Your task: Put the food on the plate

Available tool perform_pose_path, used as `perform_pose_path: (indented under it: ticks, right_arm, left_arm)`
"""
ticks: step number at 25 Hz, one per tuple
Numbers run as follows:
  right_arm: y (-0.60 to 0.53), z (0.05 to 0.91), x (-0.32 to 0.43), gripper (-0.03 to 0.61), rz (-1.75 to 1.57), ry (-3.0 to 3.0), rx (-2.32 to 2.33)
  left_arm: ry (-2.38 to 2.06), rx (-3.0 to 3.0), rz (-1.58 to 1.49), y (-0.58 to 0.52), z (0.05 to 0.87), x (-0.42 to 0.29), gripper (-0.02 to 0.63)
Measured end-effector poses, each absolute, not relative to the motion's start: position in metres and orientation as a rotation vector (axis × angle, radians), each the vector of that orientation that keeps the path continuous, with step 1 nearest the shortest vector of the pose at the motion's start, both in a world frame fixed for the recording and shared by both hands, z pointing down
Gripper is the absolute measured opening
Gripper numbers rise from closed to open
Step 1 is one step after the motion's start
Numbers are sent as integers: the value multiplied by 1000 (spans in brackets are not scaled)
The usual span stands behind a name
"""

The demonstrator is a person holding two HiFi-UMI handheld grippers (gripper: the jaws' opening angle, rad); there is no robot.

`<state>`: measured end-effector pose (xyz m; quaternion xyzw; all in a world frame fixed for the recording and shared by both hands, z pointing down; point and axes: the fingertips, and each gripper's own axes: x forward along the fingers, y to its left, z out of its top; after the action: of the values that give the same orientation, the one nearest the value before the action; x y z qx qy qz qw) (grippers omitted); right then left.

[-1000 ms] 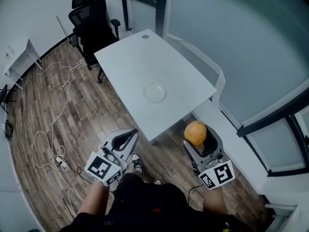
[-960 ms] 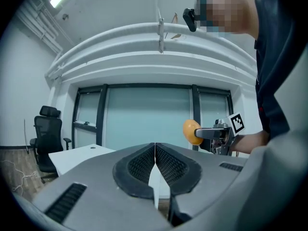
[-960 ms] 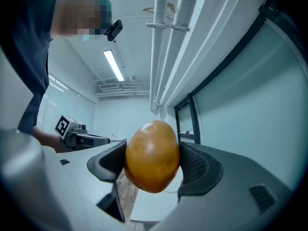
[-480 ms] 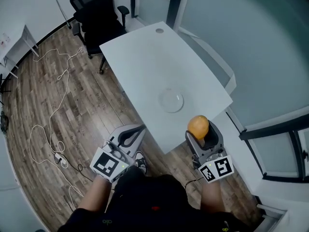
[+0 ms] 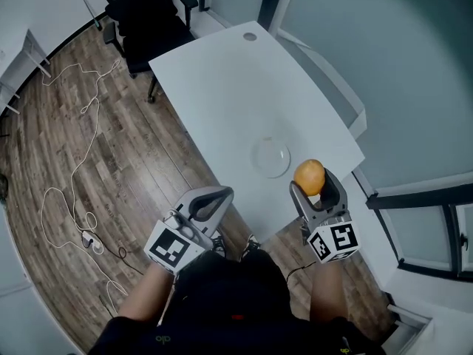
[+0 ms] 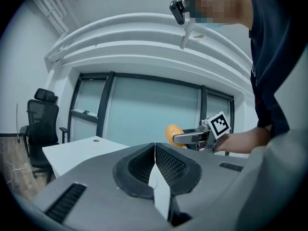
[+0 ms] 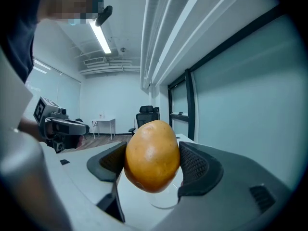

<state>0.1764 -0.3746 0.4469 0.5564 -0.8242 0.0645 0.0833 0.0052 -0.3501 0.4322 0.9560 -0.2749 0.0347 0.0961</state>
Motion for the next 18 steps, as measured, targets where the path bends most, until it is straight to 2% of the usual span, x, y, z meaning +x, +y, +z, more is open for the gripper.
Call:
perform_pose_path:
  ticks: [18]
  right_arm:
    - [-499, 651, 176, 348, 473, -2241, 1240]
  left_arm:
    - [-1013, 2616, 205, -396, 489, 35, 23]
